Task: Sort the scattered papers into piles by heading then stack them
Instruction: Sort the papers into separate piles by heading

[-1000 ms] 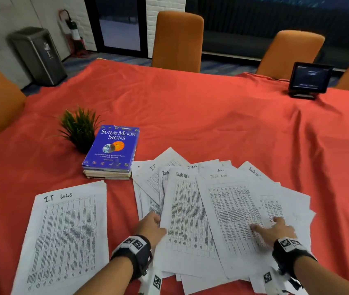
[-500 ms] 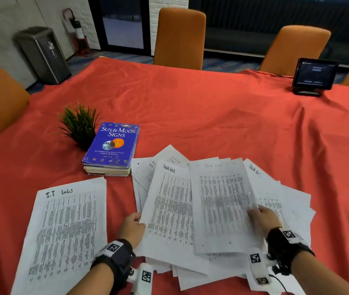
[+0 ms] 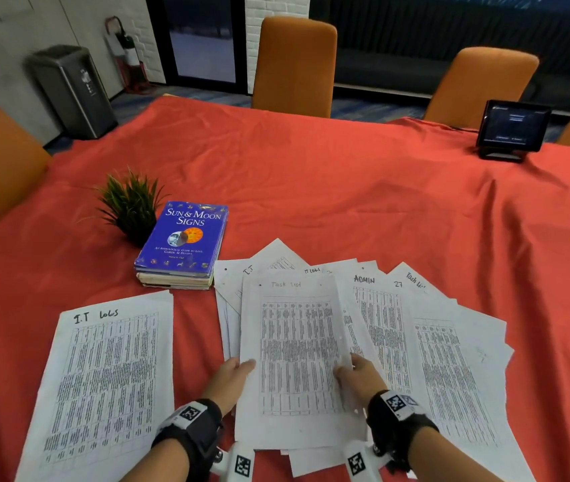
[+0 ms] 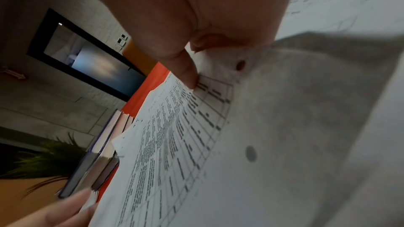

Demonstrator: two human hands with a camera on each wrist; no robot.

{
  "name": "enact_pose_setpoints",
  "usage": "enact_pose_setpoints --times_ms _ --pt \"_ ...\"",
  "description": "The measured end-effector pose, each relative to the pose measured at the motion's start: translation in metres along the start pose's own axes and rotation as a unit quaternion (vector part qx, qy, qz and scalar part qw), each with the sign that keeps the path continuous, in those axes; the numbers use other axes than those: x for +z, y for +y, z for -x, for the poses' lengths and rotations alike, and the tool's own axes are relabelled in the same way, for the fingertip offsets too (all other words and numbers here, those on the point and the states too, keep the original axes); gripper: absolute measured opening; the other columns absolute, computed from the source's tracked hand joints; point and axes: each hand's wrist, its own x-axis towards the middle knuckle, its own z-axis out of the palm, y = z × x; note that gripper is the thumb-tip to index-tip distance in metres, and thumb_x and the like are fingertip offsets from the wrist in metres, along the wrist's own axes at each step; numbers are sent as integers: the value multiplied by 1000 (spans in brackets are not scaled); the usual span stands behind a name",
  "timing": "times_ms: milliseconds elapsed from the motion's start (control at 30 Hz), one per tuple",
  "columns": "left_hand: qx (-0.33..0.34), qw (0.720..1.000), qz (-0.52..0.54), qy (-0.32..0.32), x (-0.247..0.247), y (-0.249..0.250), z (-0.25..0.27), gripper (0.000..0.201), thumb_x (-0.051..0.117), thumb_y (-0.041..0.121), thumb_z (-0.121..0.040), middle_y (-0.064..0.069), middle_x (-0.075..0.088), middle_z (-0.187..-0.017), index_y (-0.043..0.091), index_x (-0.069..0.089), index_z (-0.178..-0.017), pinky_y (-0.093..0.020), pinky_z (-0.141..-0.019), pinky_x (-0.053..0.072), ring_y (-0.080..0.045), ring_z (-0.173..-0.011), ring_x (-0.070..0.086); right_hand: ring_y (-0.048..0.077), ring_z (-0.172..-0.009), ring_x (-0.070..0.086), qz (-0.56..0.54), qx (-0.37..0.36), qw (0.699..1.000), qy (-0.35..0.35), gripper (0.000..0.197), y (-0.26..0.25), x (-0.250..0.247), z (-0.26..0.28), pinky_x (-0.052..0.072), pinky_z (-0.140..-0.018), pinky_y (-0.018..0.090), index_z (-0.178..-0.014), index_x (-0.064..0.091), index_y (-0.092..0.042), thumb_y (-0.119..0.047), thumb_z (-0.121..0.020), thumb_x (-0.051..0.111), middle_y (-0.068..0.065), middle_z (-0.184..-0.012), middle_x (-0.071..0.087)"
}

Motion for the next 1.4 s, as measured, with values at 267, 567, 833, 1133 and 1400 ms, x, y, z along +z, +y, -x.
enact_pose_setpoints --times_ms 267,567,833,1133,1400 --pt "21 999 -49 -9 -2 4 5 27 51 4 -91 2 68 -108 22 59 -110 -34 -96 50 -18 -102 65 19 -84 63 113 -7 989 95 48 -9 5 -12 55 -81 35 -129 47 -13 -25 -85 64 8 -106 62" --pt "-35 995 -37 82 -35 -20 2 33 44 -2 -84 -3 69 -96 18 62 -102 -35 -86 52 -25 -91 64 23 -81 65 168 84 976 115 67 -11 -34 -24 53 -61 29 -131 39 -14 -31 -77 74 8 -108 58" --pt "-18 999 -37 17 -30 -19 2 36 48 -1 -78 3 70 -99 22 63 -101 -34 -96 46 -22 -102 62 18 -66 55 95 21 994 41 23 -28 -16 -20 44 -60 24 -94 63 -2 -13 -95 43 6 -74 61" --pt "36 990 -127 -49 -3 -10 5 46 35 -2 -84 3 67 -111 25 54 -117 -29 -92 52 -16 -102 64 11 -62 57 66 26 996 -54 26 -33 12 -12 47 -47 18 -111 52 -3 -20 -92 59 4 -86 61" --pt "76 996 13 45 -18 11 11 34 57 2 -88 -1 64 -110 18 49 -117 -30 -84 52 -14 -97 63 31 -83 67 -7 -69 996 -64 13 -61 -5 11 55 -76 36 -94 63 -5 -17 -89 64 20 -89 68"
